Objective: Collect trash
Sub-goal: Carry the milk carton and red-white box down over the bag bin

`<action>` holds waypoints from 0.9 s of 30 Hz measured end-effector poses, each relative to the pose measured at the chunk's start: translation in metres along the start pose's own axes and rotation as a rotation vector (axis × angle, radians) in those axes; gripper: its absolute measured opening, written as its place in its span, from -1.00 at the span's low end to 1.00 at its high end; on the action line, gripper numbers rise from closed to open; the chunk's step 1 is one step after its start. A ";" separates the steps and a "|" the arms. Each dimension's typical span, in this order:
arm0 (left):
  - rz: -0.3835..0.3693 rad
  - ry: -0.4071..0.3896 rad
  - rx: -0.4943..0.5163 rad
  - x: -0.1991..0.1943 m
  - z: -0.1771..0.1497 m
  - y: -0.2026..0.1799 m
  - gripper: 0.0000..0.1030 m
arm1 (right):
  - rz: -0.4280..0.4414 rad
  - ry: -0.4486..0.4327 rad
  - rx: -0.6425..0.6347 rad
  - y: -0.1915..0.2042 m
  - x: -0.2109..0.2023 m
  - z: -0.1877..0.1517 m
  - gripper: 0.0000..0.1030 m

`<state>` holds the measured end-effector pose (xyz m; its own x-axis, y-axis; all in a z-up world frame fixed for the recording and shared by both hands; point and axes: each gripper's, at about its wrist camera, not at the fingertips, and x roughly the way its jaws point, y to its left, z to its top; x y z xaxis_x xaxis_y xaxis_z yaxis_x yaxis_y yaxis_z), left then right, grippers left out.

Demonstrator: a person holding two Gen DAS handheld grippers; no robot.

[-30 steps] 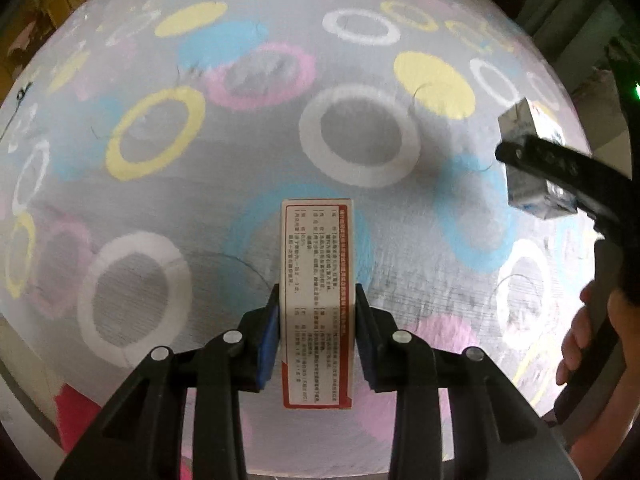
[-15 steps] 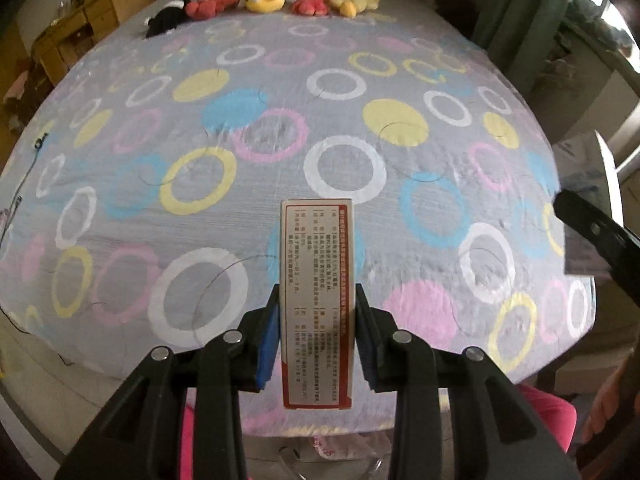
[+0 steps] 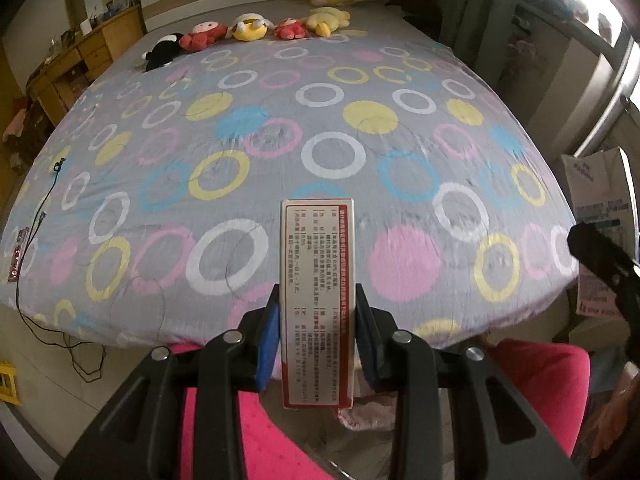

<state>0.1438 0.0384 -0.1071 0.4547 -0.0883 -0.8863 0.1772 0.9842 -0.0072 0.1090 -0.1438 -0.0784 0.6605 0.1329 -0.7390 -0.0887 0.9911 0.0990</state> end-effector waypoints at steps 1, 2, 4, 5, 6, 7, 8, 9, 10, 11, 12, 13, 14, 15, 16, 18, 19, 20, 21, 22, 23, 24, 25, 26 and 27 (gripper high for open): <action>0.002 -0.003 0.011 -0.004 -0.007 -0.003 -0.36 | 0.005 0.004 0.001 0.003 -0.005 -0.008 0.26; -0.002 -0.002 0.015 -0.005 -0.012 -0.004 -0.36 | 0.007 0.006 0.001 0.005 -0.007 -0.013 0.26; -0.024 0.004 0.022 -0.007 -0.021 -0.007 -0.36 | 0.002 0.006 0.002 0.008 -0.013 -0.024 0.26; -0.032 0.011 0.026 -0.008 -0.027 -0.010 -0.36 | -0.003 0.007 0.006 0.009 -0.017 -0.031 0.26; -0.036 0.014 0.032 -0.008 -0.032 -0.012 -0.36 | -0.002 0.010 0.011 0.009 -0.019 -0.036 0.26; -0.037 0.016 0.040 -0.008 -0.038 -0.016 -0.36 | -0.001 0.018 0.019 0.009 -0.022 -0.045 0.26; -0.041 0.020 0.053 -0.008 -0.044 -0.020 -0.36 | -0.003 0.022 0.023 0.009 -0.023 -0.050 0.26; -0.047 0.026 0.066 -0.009 -0.050 -0.024 -0.36 | -0.006 0.027 0.029 0.009 -0.025 -0.056 0.26; -0.051 0.028 0.073 -0.009 -0.054 -0.027 -0.36 | -0.008 0.031 0.033 0.009 -0.028 -0.062 0.26; -0.055 0.033 0.087 -0.008 -0.061 -0.031 -0.36 | -0.010 0.034 0.037 0.010 -0.030 -0.067 0.26; -0.057 0.038 0.102 -0.007 -0.067 -0.035 -0.36 | -0.017 0.037 0.041 0.010 -0.032 -0.073 0.26; -0.061 0.045 0.115 -0.006 -0.072 -0.039 -0.36 | -0.021 0.041 0.044 0.010 -0.034 -0.078 0.26; -0.064 0.050 0.124 -0.006 -0.077 -0.042 -0.36 | -0.022 0.043 0.048 0.010 -0.035 -0.082 0.26; -0.068 0.056 0.133 -0.004 -0.081 -0.045 -0.36 | -0.024 0.045 0.051 0.011 -0.037 -0.087 0.26; -0.070 0.061 0.144 -0.003 -0.086 -0.048 -0.36 | -0.026 0.048 0.051 0.012 -0.038 -0.090 0.26; -0.075 0.074 0.158 0.001 -0.094 -0.053 -0.36 | -0.035 0.061 0.046 0.013 -0.037 -0.096 0.26; -0.080 0.081 0.162 0.002 -0.098 -0.055 -0.36 | -0.038 0.066 0.042 0.013 -0.037 -0.099 0.26; -0.080 0.086 0.165 0.004 -0.101 -0.057 -0.36 | -0.042 0.070 0.038 0.014 -0.037 -0.102 0.26; -0.082 0.091 0.169 0.005 -0.104 -0.058 -0.36 | -0.046 0.071 0.036 0.014 -0.037 -0.105 0.26; -0.083 0.093 0.170 0.006 -0.106 -0.059 -0.36 | -0.051 0.074 0.032 0.014 -0.036 -0.107 0.26; -0.083 0.099 0.167 0.009 -0.108 -0.059 -0.36 | -0.052 0.076 0.031 0.015 -0.035 -0.109 0.26; -0.083 0.106 0.166 0.011 -0.110 -0.059 -0.36 | -0.052 0.080 0.031 0.015 -0.034 -0.110 0.26; -0.082 0.117 0.164 0.015 -0.112 -0.059 -0.36 | -0.049 0.086 0.033 0.015 -0.032 -0.112 0.26; -0.082 0.124 0.163 0.017 -0.113 -0.059 -0.36 | -0.046 0.093 0.035 0.015 -0.030 -0.114 0.26; -0.081 0.133 0.166 0.020 -0.115 -0.060 -0.36 | -0.045 0.101 0.036 0.015 -0.026 -0.116 0.26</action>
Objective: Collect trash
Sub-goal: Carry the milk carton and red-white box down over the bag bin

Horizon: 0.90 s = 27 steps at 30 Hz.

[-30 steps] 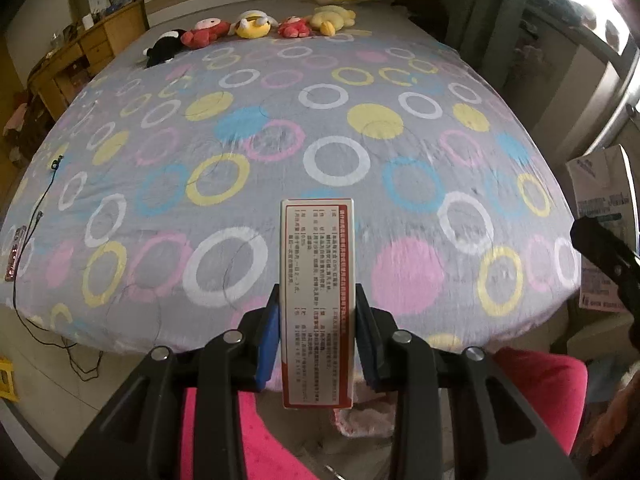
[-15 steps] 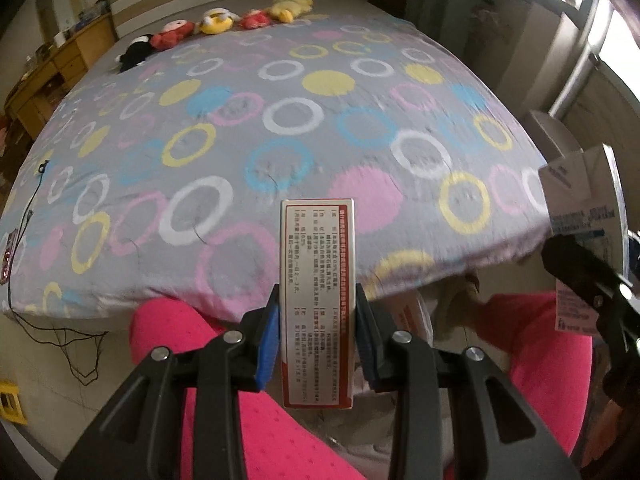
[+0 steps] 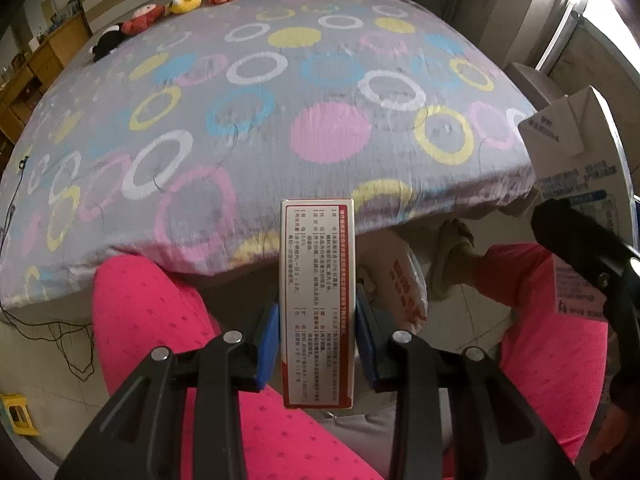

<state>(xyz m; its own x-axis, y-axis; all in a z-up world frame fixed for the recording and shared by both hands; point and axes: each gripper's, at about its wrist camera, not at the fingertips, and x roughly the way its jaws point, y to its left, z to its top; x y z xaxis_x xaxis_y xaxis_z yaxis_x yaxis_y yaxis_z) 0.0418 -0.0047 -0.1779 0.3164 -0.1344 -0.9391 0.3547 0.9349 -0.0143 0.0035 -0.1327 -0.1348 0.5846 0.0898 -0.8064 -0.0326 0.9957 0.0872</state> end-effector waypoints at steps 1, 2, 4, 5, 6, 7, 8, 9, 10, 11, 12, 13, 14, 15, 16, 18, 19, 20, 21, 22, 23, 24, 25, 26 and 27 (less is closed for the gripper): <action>0.003 0.007 0.001 0.003 -0.001 0.000 -0.36 | 0.000 0.005 0.000 0.000 0.002 -0.001 0.26; 0.003 0.012 0.003 0.006 -0.002 -0.001 -0.36 | 0.002 0.013 0.001 0.000 0.005 -0.003 0.26; -0.003 0.025 -0.002 0.012 -0.003 -0.001 -0.36 | 0.005 0.032 0.003 0.000 0.013 -0.007 0.26; -0.001 0.032 -0.005 0.015 -0.004 -0.002 -0.36 | 0.007 0.039 0.005 0.000 0.016 -0.008 0.26; 0.003 0.038 -0.003 0.018 -0.004 -0.003 -0.36 | 0.010 0.048 0.007 0.000 0.019 -0.010 0.26; 0.005 0.044 -0.001 0.022 -0.004 -0.005 -0.36 | 0.010 0.054 0.007 0.000 0.022 -0.011 0.26; 0.003 0.051 -0.002 0.026 -0.005 -0.006 -0.36 | 0.009 0.062 0.007 0.000 0.026 -0.012 0.26; 0.001 0.058 -0.001 0.029 -0.005 -0.007 -0.36 | 0.009 0.071 0.008 -0.001 0.030 -0.014 0.26; 0.000 0.068 -0.001 0.033 -0.006 -0.008 -0.36 | 0.010 0.080 0.012 -0.001 0.034 -0.015 0.26; -0.001 0.074 -0.003 0.036 -0.007 -0.009 -0.36 | 0.011 0.087 0.015 -0.002 0.038 -0.017 0.26; -0.004 0.082 -0.003 0.040 -0.007 -0.009 -0.36 | 0.012 0.096 0.018 -0.003 0.041 -0.018 0.26; -0.008 0.093 -0.007 0.045 -0.008 -0.010 -0.36 | 0.012 0.106 0.021 -0.004 0.046 -0.019 0.26; -0.007 0.098 -0.009 0.048 -0.008 -0.010 -0.36 | 0.014 0.115 0.027 -0.004 0.050 -0.020 0.26; -0.006 0.104 -0.008 0.052 -0.009 -0.011 -0.36 | 0.016 0.123 0.032 -0.005 0.053 -0.022 0.26; -0.007 0.113 -0.006 0.056 -0.009 -0.012 -0.36 | 0.019 0.132 0.038 -0.007 0.057 -0.024 0.26; -0.018 0.133 -0.004 0.064 -0.011 -0.013 -0.36 | 0.019 0.148 0.050 -0.009 0.064 -0.026 0.26; -0.020 0.138 -0.003 0.067 -0.010 -0.013 -0.36 | 0.019 0.158 0.057 -0.010 0.068 -0.028 0.26; -0.023 0.146 -0.003 0.072 -0.011 -0.014 -0.36 | 0.017 0.167 0.064 -0.012 0.072 -0.029 0.26; -0.027 0.154 -0.004 0.075 -0.011 -0.014 -0.36 | 0.018 0.177 0.072 -0.014 0.076 -0.030 0.26; -0.033 0.165 -0.008 0.079 -0.011 -0.013 -0.36 | 0.017 0.184 0.077 -0.015 0.079 -0.031 0.26; -0.041 0.176 -0.012 0.083 -0.012 -0.013 -0.36 | 0.016 0.194 0.084 -0.017 0.084 -0.032 0.26; -0.050 0.188 -0.016 0.088 -0.013 -0.013 -0.36 | 0.016 0.202 0.089 -0.018 0.087 -0.034 0.26; -0.053 0.195 -0.017 0.091 -0.013 -0.013 -0.36 | 0.015 0.210 0.095 -0.020 0.092 -0.035 0.26; -0.056 0.205 -0.018 0.095 -0.013 -0.013 -0.36 | 0.014 0.220 0.100 -0.022 0.096 -0.035 0.26; -0.060 0.211 -0.018 0.098 -0.013 -0.014 -0.36 | 0.012 0.228 0.105 -0.023 0.100 -0.037 0.26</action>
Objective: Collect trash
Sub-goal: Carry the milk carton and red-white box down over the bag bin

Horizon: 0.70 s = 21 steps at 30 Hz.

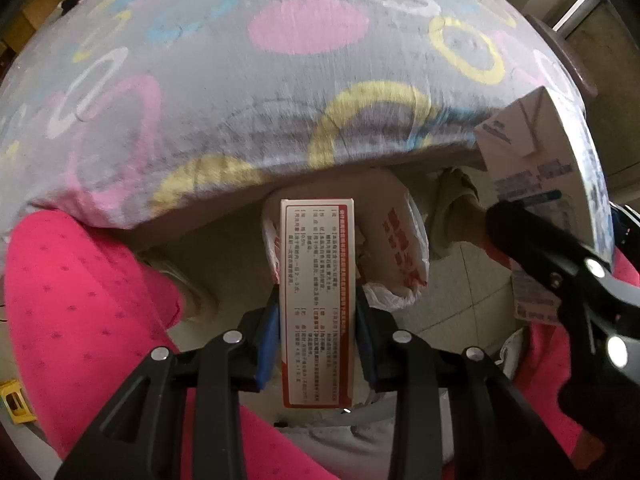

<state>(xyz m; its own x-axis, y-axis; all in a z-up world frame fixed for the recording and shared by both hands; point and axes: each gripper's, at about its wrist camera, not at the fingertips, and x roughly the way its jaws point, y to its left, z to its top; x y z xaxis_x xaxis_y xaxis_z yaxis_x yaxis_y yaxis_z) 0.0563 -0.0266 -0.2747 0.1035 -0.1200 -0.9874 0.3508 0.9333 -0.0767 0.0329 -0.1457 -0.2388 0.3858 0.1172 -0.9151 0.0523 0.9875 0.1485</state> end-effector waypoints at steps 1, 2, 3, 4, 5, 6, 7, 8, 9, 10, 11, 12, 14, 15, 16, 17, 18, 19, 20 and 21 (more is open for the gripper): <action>-0.007 0.007 -0.001 0.004 0.000 0.000 -0.36 | -0.001 0.010 0.007 -0.002 0.005 0.000 0.26; -0.015 0.017 -0.002 0.008 0.001 0.000 -0.36 | -0.003 0.020 0.013 -0.003 0.010 0.000 0.26; -0.025 0.028 -0.005 0.013 0.002 0.000 -0.36 | -0.006 0.028 0.018 -0.004 0.014 -0.001 0.26; -0.035 0.038 -0.009 0.017 0.003 0.000 -0.36 | -0.009 0.038 0.024 -0.005 0.019 -0.001 0.26; -0.042 0.045 -0.013 0.021 0.002 0.000 -0.36 | -0.010 0.049 0.031 -0.006 0.024 -0.002 0.26; -0.048 0.054 -0.016 0.025 0.002 0.000 -0.36 | -0.011 0.059 0.036 -0.007 0.028 -0.002 0.26; -0.052 0.064 -0.020 0.029 0.003 0.000 -0.36 | -0.013 0.071 0.041 -0.008 0.034 -0.002 0.26; -0.054 0.074 -0.024 0.034 0.002 0.000 -0.36 | -0.016 0.083 0.046 -0.010 0.039 -0.003 0.26; -0.056 0.080 -0.027 0.037 0.000 0.002 -0.36 | -0.018 0.096 0.051 -0.011 0.046 -0.003 0.26; -0.063 0.090 -0.029 0.042 0.001 0.002 -0.36 | -0.018 0.105 0.054 -0.012 0.050 -0.004 0.26; -0.067 0.094 -0.031 0.046 0.001 0.001 -0.36 | -0.019 0.116 0.059 -0.013 0.055 -0.004 0.26; -0.070 0.101 -0.032 0.051 0.001 0.001 -0.36 | -0.022 0.125 0.063 -0.014 0.060 -0.004 0.26; -0.070 0.114 -0.029 0.057 -0.001 0.000 -0.36 | -0.027 0.145 0.074 -0.016 0.071 -0.002 0.26; -0.073 0.121 -0.026 0.060 -0.001 -0.001 -0.36 | -0.027 0.153 0.081 -0.017 0.076 -0.002 0.26; -0.076 0.129 -0.024 0.063 -0.001 -0.001 -0.36 | -0.030 0.164 0.088 -0.019 0.083 -0.001 0.26; -0.073 0.135 -0.024 0.067 -0.001 -0.001 -0.36 | -0.034 0.171 0.091 -0.018 0.088 0.000 0.26; -0.069 0.142 -0.024 0.071 -0.001 -0.002 -0.36 | -0.036 0.178 0.097 -0.020 0.093 0.001 0.26; -0.068 0.148 -0.024 0.075 0.000 -0.004 -0.36 | -0.035 0.188 0.105 -0.022 0.098 0.001 0.26; -0.070 0.154 -0.028 0.078 0.000 -0.004 -0.36 | -0.034 0.199 0.113 -0.024 0.104 0.001 0.26; -0.069 0.155 -0.030 0.081 0.001 -0.004 -0.36 | -0.032 0.206 0.119 -0.025 0.108 0.001 0.26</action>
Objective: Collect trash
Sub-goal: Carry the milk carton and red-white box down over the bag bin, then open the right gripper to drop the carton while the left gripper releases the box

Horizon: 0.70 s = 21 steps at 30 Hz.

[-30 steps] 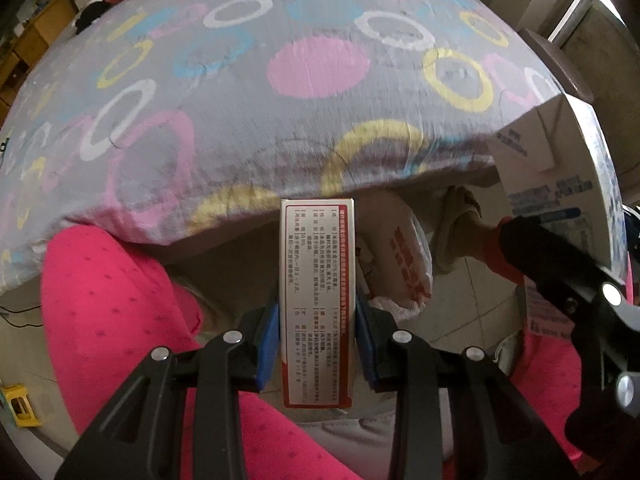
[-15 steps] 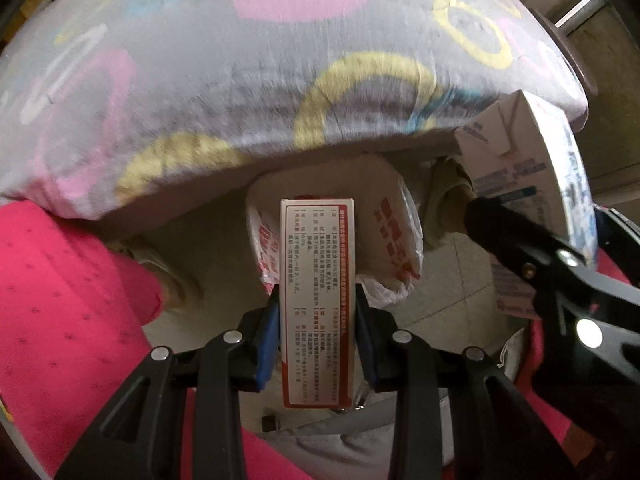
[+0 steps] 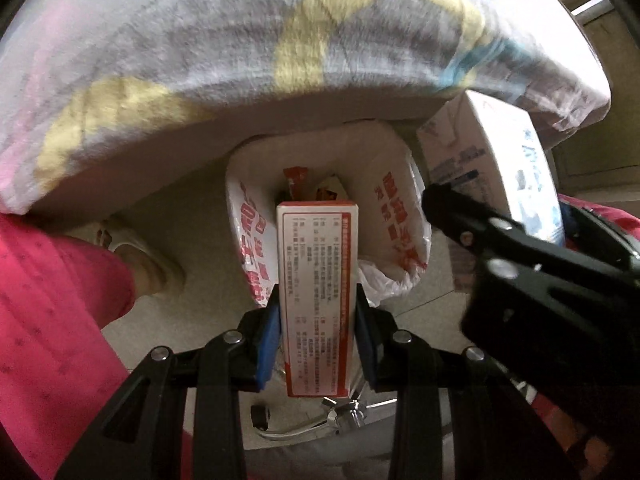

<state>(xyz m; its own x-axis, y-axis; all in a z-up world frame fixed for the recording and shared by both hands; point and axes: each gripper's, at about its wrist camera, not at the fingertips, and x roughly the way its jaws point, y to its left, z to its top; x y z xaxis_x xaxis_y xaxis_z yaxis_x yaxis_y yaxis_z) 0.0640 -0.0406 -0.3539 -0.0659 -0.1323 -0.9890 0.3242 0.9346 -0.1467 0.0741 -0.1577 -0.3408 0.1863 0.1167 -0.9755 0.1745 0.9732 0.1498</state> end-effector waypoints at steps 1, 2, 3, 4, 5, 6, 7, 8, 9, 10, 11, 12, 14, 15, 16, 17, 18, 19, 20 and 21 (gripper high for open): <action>0.001 0.001 0.001 0.002 0.002 0.000 -0.36 | 0.002 0.014 0.008 -0.001 0.007 0.001 0.26; 0.003 0.002 0.003 0.004 0.002 0.000 -0.36 | 0.003 0.024 0.014 -0.003 0.011 0.003 0.26; 0.007 0.005 0.007 0.007 0.002 -0.001 -0.36 | 0.006 0.033 0.019 -0.004 0.014 0.005 0.26; 0.013 0.008 0.012 0.008 0.002 -0.003 -0.36 | 0.006 0.041 0.023 -0.005 0.018 0.006 0.26; 0.020 0.010 0.012 0.009 0.002 -0.002 -0.36 | 0.004 0.049 0.025 -0.006 0.023 0.009 0.26; 0.023 0.015 0.013 0.013 0.004 -0.003 -0.36 | 0.005 0.056 0.028 -0.007 0.026 0.010 0.26; 0.015 0.029 0.014 0.017 0.005 -0.004 -0.36 | 0.008 0.063 0.034 -0.008 0.031 0.011 0.26; 0.015 0.035 0.012 0.019 0.008 -0.004 -0.36 | 0.011 0.070 0.042 -0.009 0.035 0.012 0.26; 0.020 0.037 0.010 0.021 0.009 -0.003 -0.36 | 0.014 0.076 0.047 -0.009 0.039 0.012 0.26; 0.027 0.041 0.011 0.024 0.010 -0.003 -0.36 | 0.017 0.083 0.052 -0.010 0.043 0.013 0.26; 0.030 0.043 0.010 0.026 0.012 -0.004 -0.36 | 0.016 0.089 0.055 -0.010 0.047 0.013 0.27; 0.030 0.047 0.009 0.028 0.014 -0.004 -0.36 | 0.016 0.094 0.055 -0.010 0.050 0.011 0.26; 0.024 0.058 0.004 0.032 0.016 -0.003 -0.36 | 0.014 0.105 0.056 -0.009 0.057 0.013 0.26; 0.024 0.064 0.001 0.034 0.017 -0.002 -0.36 | 0.015 0.110 0.056 -0.009 0.060 0.013 0.27; 0.022 0.070 -0.001 0.034 0.017 -0.002 -0.36 | 0.017 0.116 0.058 -0.009 0.063 0.014 0.27; 0.022 0.074 -0.005 0.034 0.017 -0.003 -0.36 | 0.017 0.120 0.058 -0.009 0.066 0.014 0.27; 0.021 0.077 -0.006 0.035 0.018 -0.003 -0.36 | 0.017 0.124 0.059 -0.009 0.068 0.015 0.27; 0.020 0.079 -0.007 0.036 0.019 -0.003 -0.36 | 0.019 0.128 0.061 -0.009 0.070 0.015 0.27; 0.021 0.081 -0.008 0.037 0.019 -0.003 -0.36 | 0.021 0.130 0.063 -0.010 0.071 0.014 0.27; 0.021 0.084 -0.007 0.038 0.019 -0.004 -0.36 | 0.023 0.133 0.063 -0.010 0.072 0.014 0.27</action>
<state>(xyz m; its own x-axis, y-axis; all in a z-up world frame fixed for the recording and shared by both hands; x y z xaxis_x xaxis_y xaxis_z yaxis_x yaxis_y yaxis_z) 0.0786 -0.0555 -0.3911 -0.1382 -0.0850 -0.9868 0.3194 0.9393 -0.1256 0.0994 -0.1617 -0.4104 0.0619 0.1678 -0.9839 0.2330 0.9561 0.1777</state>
